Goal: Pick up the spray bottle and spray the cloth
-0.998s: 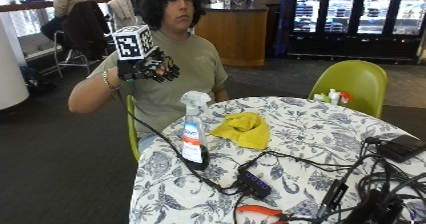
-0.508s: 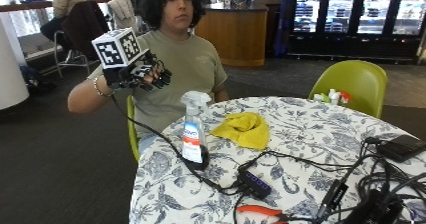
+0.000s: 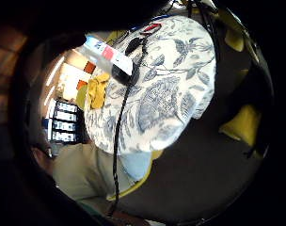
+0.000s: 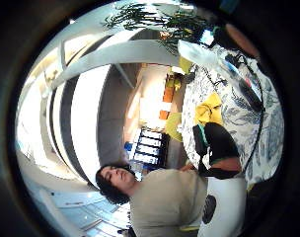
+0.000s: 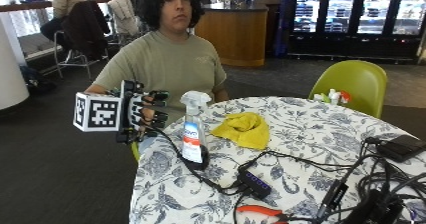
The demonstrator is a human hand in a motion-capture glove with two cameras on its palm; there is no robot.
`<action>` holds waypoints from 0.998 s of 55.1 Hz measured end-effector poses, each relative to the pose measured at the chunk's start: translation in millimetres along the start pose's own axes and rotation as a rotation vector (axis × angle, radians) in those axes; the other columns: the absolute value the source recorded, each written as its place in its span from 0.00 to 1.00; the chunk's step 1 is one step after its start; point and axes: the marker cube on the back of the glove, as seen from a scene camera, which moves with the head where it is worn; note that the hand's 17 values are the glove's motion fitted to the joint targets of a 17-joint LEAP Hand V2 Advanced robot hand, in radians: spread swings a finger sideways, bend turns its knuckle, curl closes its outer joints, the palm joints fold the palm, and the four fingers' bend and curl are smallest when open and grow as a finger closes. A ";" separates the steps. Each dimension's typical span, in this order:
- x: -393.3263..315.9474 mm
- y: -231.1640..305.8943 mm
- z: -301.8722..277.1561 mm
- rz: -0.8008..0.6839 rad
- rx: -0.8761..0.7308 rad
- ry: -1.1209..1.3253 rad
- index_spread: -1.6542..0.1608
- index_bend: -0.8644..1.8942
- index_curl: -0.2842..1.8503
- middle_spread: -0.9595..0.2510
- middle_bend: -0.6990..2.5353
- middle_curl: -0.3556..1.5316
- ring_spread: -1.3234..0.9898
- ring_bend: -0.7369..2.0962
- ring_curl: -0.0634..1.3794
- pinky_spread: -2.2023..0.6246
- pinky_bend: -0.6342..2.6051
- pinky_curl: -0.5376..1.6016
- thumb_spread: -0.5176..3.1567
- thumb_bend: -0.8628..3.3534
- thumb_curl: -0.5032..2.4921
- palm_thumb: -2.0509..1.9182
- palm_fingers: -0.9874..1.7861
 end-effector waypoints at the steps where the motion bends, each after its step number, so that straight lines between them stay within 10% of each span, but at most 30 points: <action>1: 1.7 -3.3 2.4 0.004 0.000 -0.018 0.71 0.36 0.26 0.77 0.27 0.36 0.53 0.39 0.26 0.85 0.29 0.41 0.45 0.23 0.29 0.72 0.55; 29: 23.2 -97.2 91.1 0.068 0.121 -0.252 0.77 0.35 0.23 0.79 0.31 0.39 0.56 0.40 0.28 0.85 0.26 0.40 0.37 0.19 0.30 0.73 0.50; 55: 20.4 -159.8 133.8 0.029 0.160 -0.275 0.78 0.39 0.24 0.76 0.30 0.39 0.53 0.43 0.29 0.81 0.29 0.41 0.37 0.20 0.30 0.71 0.65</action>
